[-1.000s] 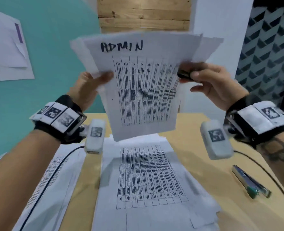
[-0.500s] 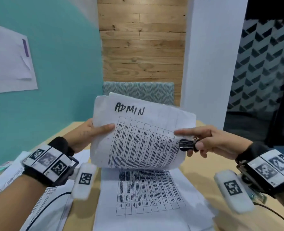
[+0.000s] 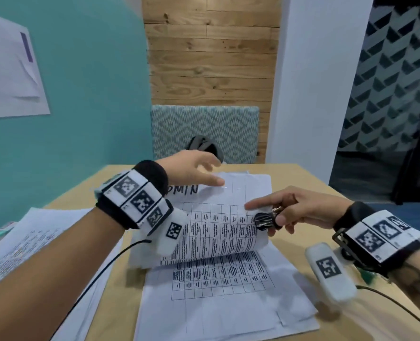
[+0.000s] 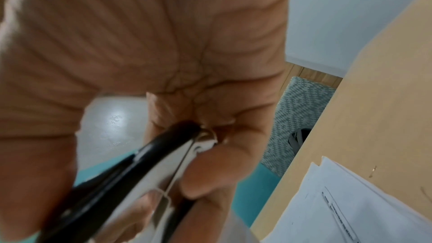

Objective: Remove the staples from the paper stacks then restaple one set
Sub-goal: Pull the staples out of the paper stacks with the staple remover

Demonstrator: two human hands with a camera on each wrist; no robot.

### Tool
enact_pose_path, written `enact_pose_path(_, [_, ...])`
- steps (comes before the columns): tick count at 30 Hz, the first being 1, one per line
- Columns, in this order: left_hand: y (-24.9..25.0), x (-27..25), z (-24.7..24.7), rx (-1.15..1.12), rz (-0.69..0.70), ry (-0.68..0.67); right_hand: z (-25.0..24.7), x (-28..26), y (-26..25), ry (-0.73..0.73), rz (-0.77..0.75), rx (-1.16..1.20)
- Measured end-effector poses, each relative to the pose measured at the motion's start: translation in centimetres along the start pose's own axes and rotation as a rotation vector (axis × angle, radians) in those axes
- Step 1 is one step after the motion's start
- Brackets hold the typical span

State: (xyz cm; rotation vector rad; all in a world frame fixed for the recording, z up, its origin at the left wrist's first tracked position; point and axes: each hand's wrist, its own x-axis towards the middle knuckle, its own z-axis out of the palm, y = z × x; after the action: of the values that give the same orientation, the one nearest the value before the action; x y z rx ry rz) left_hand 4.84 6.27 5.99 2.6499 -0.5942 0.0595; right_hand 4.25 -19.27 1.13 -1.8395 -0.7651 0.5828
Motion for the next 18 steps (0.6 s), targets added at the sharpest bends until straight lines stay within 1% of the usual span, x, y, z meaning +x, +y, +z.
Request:
enact_pose_path(2, [0.2,1.0,0.7,-0.044,-0.003,-0.085,0.0,0.0,0.0,0.003,0.012,-0.03])
enact_pose_path(4, [0.0,1.5,1.0,-0.145,-0.008,-0.113,-0.1,-0.1,-0.1,0.073,0.01,-0.084])
enact_pose_path(7, [-0.5,1.6,0.9,-0.198,-0.043,-0.119,-0.4,-0.5,-1.2,0.281,-0.029,-0.179])
enact_pose_path(11, [-1.2,1.9,1.0,-0.208,-0.066,-0.109,-1.0,-1.0,-3.5,0.589,-0.147,-0.304])
enact_pose_path(13, [-1.4,2.0,1.0,-0.246,-0.069,-0.133,-0.7,-0.7,-4.2,0.697,-0.208,-0.423])
enact_pose_path(15, [-1.4,1.9,1.1,-0.288,-0.057,-0.167,0.5,0.0,-4.5,0.681,-0.241,-0.559])
enact_pose_path(18, [-1.4,1.6,1.5,-0.374,-0.021,-0.214,2.8,1.4,-3.9,0.579,-0.323,-0.731])
